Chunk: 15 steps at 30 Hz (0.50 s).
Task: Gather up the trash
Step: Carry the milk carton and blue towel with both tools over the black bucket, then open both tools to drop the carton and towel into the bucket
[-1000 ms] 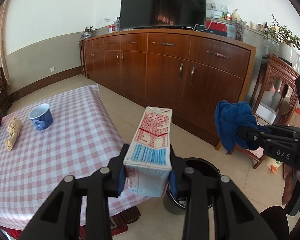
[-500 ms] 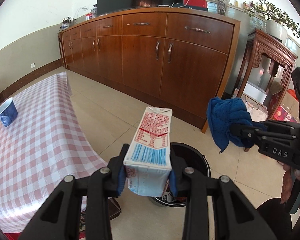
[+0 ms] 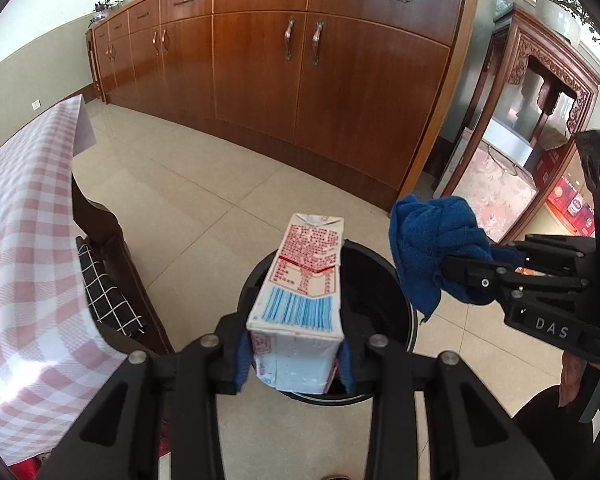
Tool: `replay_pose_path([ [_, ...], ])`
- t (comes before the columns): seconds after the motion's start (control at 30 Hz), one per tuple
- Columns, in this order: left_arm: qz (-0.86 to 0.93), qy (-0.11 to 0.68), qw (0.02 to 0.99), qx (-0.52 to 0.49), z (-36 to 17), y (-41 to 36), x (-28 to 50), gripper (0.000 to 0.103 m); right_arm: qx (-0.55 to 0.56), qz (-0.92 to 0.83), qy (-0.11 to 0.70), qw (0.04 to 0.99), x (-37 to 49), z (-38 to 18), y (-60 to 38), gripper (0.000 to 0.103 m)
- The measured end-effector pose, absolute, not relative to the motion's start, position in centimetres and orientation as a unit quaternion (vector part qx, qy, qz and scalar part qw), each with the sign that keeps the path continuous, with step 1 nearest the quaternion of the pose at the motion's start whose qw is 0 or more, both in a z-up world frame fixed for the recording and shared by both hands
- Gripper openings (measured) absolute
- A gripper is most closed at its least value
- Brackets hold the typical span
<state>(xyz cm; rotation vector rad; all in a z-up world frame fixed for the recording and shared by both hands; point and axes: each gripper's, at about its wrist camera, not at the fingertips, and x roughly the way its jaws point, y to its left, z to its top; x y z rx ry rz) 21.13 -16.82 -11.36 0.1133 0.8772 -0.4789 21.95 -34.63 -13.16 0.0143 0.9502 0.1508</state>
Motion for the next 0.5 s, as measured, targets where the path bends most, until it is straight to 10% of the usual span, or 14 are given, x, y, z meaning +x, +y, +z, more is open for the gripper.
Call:
replay_pose_path([
  [0.3, -0.243, 0.465, 0.849, 0.063, -15.7, -19.1, 23.4, 0.038, -0.023, 0.112, 0.502, 0.857, 24.5, -19.1, -34.9, 0.026],
  [0.4, -0.205, 0.479, 0.85, 0.075, -17.8, -19.4, 24.4, 0.08, -0.052, 0.068, 0.522, 0.848, 25.9, -21.7, -35.8, 0.098],
  [0.43, -0.195, 0.474, 0.856, 0.072, -17.9, -19.0, 24.3, 0.1, -0.052, 0.053, 0.528, 0.846, 26.1, -22.3, -36.4, 0.103],
  [0.5, -0.183, 0.465, 0.863, 0.068, -17.9, -18.6, 24.1, 0.103, -0.048, 0.005, 0.535, 0.844, 26.1, -22.9, -37.8, 0.103],
])
